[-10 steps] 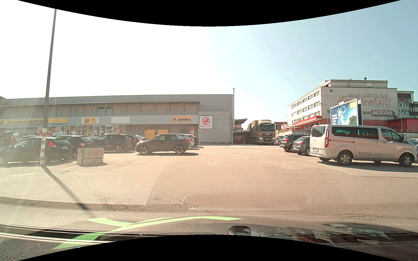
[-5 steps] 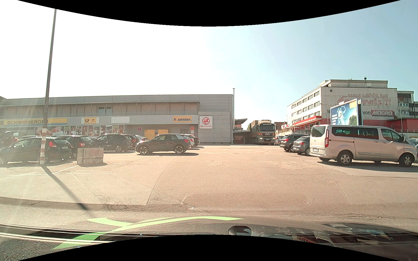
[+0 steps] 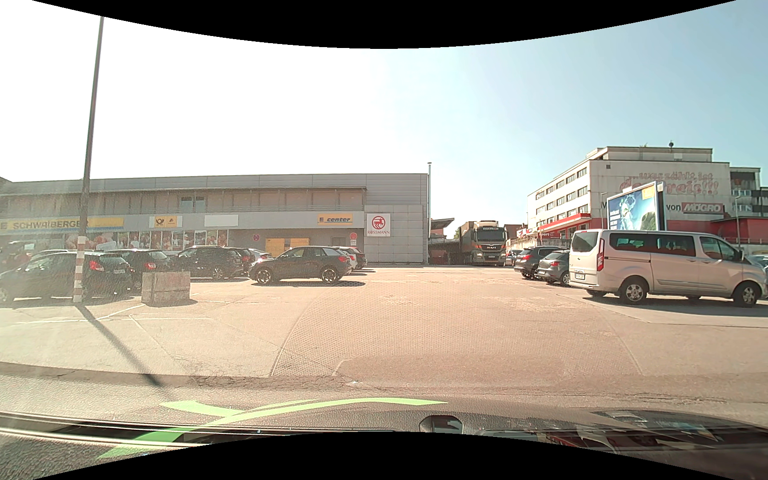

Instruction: Follow the waypoints while adhering to traffic rules and regulations

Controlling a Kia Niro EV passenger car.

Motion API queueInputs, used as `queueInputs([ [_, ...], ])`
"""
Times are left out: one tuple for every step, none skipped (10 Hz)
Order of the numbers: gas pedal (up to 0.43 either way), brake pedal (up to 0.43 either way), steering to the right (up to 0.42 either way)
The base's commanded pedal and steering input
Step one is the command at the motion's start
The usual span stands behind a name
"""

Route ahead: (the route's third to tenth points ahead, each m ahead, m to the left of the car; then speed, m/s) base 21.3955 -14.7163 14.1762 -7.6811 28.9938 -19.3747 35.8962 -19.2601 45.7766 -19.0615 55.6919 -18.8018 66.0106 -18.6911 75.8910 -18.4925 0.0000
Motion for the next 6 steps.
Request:
queueInputs([
  [0.000, 0.421, -0.055],
  [0.000, 0.421, -0.055],
  [0.000, 0.421, -0.056],
  [0.000, 0.421, -0.055],
  [0.000, 0.421, -0.055],
  [0.000, 0.421, -0.055],
])
